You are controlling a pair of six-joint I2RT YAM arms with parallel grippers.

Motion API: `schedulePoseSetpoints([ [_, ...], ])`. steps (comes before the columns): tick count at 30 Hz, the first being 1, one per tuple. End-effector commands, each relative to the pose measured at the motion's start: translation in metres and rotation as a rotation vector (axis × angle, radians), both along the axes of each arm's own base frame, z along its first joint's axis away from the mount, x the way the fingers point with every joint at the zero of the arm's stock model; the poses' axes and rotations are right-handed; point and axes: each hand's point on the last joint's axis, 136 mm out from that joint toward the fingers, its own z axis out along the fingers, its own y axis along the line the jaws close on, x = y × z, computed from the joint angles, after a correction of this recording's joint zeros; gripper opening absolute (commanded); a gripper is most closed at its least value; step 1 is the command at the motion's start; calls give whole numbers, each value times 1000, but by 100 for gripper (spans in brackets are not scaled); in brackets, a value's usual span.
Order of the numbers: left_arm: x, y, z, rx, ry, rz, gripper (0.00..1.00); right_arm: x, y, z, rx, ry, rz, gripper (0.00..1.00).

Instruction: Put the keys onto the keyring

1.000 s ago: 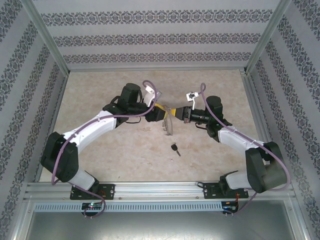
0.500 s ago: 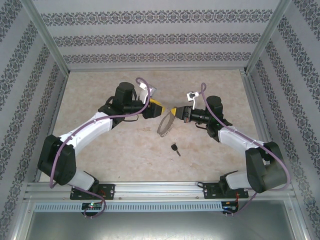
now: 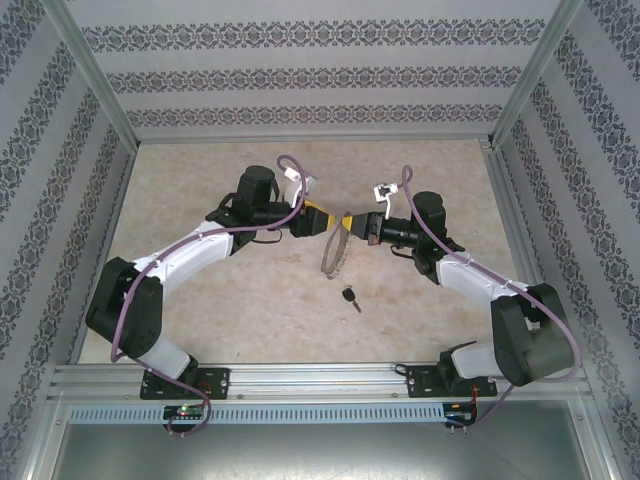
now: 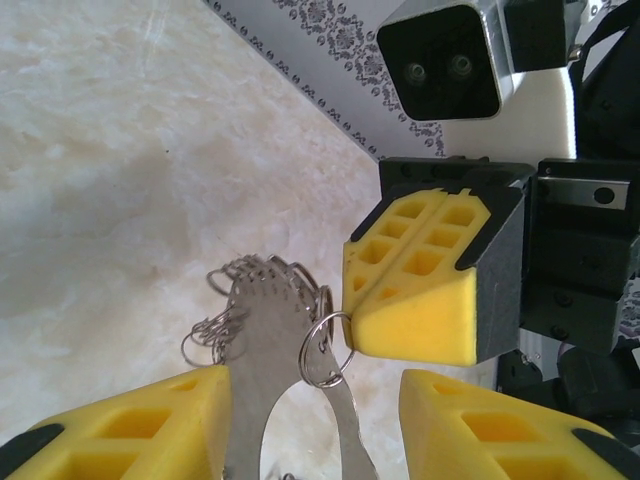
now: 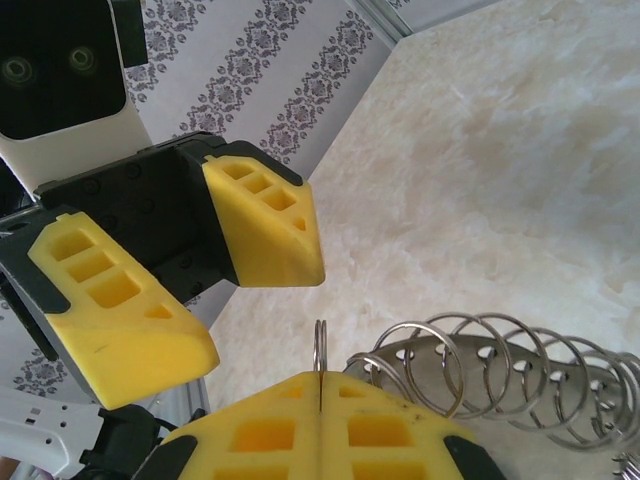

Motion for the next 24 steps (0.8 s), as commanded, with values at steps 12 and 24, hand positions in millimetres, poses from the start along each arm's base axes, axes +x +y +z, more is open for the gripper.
schedulePoseSetpoints([
  [12,7,-12,2,-100,20,-43,40,-1,3,27,32,-89,16,0],
  [24,4,-15,-4,-109,41,-60,32,1,4,24,29,-83,12,0],
])
